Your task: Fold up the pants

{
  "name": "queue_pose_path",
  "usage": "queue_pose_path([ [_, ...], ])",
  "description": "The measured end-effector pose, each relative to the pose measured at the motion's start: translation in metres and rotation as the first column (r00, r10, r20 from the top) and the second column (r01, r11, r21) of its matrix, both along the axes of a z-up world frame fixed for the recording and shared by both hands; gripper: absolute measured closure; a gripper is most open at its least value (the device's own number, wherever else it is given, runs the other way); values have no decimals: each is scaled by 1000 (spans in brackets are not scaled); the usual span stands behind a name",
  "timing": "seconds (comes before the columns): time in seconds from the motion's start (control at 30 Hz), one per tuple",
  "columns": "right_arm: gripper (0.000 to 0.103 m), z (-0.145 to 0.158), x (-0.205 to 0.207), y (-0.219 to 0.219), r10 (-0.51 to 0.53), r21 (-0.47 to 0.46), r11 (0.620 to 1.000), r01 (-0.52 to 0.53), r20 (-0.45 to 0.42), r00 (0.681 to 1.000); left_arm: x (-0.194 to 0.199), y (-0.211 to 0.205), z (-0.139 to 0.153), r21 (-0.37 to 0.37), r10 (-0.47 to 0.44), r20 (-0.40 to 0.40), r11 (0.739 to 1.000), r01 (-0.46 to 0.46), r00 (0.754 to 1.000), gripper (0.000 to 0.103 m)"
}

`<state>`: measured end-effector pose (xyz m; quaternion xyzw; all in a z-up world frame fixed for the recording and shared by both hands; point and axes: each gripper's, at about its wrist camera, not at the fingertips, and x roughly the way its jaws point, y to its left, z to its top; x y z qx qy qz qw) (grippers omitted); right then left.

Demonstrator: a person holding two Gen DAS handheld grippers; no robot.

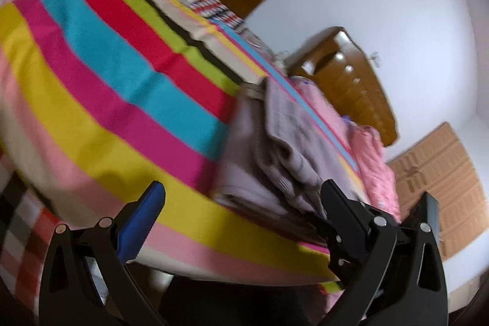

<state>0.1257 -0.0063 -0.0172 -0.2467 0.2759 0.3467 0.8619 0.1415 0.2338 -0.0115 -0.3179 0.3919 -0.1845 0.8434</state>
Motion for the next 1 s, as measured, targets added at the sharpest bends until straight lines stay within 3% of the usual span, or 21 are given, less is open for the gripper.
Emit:
queue_pose_path([
  [0.1, 89, 14, 7, -15, -20, 99, 995, 21, -11, 1000, 19, -18, 6, -119, -116, -2, 986, 115, 993, 2],
  [0.2, 89, 16, 8, -17, -24, 122, 992, 24, -1, 1000, 47, -38, 6, -226, -217, -16, 952, 208, 976, 2],
  [0.33, 89, 16, 7, -20, -36, 148, 988, 35, 7, 999, 89, -67, -3, -205, -280, -93, 944, 257, 955, 2],
  [0.4, 89, 16, 5, -19, -43, 152, 988, 40, 15, 999, 110, -80, -16, -257, -323, -142, 925, 281, 936, 2],
  [0.47, 89, 13, 2, -14, -48, 133, 990, 44, 29, 998, 125, -92, -21, -221, -311, -179, 937, 270, 933, 3],
  [0.53, 87, 7, -1, -7, -52, 93, 995, 47, 48, 997, 131, -103, -20, -140, -287, -182, 954, 264, 941, 18],
  [0.57, 86, 1, -3, -3, -53, 60, 997, 50, 52, 997, 133, -106, -22, -94, -266, -204, 963, 252, 942, 45],
  [0.6, 84, -2, -4, -1, -55, 36, 998, 54, 51, 997, 135, -107, -27, -48, -246, -227, 969, 242, 942, 63],
  [0.63, 73, -4, -8, -1, -60, 22, 998, 59, 54, 997, 134, -105, -34, -31, -237, -230, 971, 236, 944, 66],
  [0.67, 54, -1, -14, -8, -75, 34, 997, 73, 56, 996, 135, -102, -37, -45, -237, -224, 971, 233, 945, 70],
  [0.73, 44, 8, -28, -29, -156, 104, 984, 147, 86, 984, 133, -91, -46, -104, -246, -203, 968, 229, 948, 73],
  [0.8, 43, 22, -49, -75, -283, 261, 932, 252, 88, 955, 133, -90, -48, -111, -247, -198, 967, 228, 949, 73],
  [0.87, 29, 23, -65, -131, -465, 381, 818, 431, -3, 885, 133, -88, -50, -96, -243, -193, 969, 228, 951, 73],
  [0.93, 29, 10, -82, -175, -600, 393, 713, 581, -88, 795, 131, -86, -49, -96, -240, -188, 969, 226, 952, 73],
  [1.0, 29, -7, -90, -197, -672, 342, 656, 672, -139, 727, 128, -83, -49, -98, -240, -183, 969, 226, 953, 73],
])
